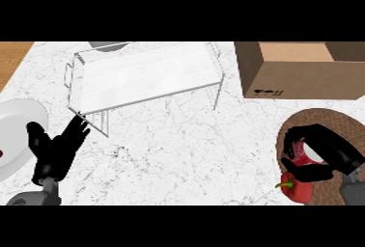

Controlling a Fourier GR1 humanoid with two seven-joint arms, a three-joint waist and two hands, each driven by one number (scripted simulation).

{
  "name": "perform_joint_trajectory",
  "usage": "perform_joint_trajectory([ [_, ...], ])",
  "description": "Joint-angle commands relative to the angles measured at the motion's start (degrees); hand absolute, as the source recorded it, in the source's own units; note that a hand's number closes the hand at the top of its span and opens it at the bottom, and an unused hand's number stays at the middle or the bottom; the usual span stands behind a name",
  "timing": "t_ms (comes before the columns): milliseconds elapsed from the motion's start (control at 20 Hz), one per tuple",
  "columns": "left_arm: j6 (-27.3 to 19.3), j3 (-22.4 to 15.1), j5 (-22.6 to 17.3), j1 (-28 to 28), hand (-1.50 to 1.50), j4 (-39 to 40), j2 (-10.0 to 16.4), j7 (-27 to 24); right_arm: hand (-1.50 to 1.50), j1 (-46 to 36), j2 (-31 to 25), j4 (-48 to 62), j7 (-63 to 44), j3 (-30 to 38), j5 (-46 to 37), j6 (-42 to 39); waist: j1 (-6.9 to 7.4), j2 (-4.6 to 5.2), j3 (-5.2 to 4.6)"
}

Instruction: Pick the can from the placemat and place it in the tiered shelf

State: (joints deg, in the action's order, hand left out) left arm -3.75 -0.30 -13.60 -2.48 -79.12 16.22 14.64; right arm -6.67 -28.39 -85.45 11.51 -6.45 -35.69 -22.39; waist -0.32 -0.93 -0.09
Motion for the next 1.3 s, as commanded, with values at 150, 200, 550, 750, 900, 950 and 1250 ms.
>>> perform_joint_trajectory([
  [150, 0.97, -1.06, -0.01, -1.33, 0.00, 2.48, -0.50, 1.42, 1.50, -6.33, 25.59, -9.61, -20.18, -17.09, -6.02, 4.74, 2.54, 0.47, -0.45],
  [200, 0.29, -1.40, 0.58, -0.12, 0.00, 2.01, -0.76, 1.31, 1.50, -5.66, 27.65, -12.08, -23.75, -20.13, -8.32, 5.87, 1.91, -0.14, -0.39],
  [550, 0.58, -1.09, 0.50, -0.84, 0.00, 2.86, -0.38, 2.12, 1.50, -15.97, 28.26, -25.17, -49.72, -31.10, -9.57, 16.71, 1.14, -0.30, -0.24],
  [750, 0.96, -0.11, -0.10, -0.47, 0.00, 1.10, 0.67, 2.47, 1.50, -27.01, 28.34, -28.88, -66.73, -33.29, -11.20, 17.40, 2.05, -0.29, -0.24],
  [900, -0.36, -1.48, 1.28, -1.40, 0.00, 3.63, -1.78, 1.19, 1.50, -36.80, 28.37, -31.18, -78.22, -33.18, -8.90, 15.53, 1.15, 0.02, -0.27],
  [950, 0.39, -1.55, 1.06, -0.94, 0.00, 2.51, -1.07, 1.71, 1.50, -41.07, 28.37, -28.49, -80.83, -31.76, -7.55, 16.16, 2.16, 0.11, -0.27],
  [1250, 0.93, -1.08, 1.21, -0.82, 0.00, 3.51, -0.88, 0.77, 1.50, -58.97, 28.37, -18.89, -87.14, -20.90, -0.45, 16.74, 2.52, 0.47, -0.22],
])
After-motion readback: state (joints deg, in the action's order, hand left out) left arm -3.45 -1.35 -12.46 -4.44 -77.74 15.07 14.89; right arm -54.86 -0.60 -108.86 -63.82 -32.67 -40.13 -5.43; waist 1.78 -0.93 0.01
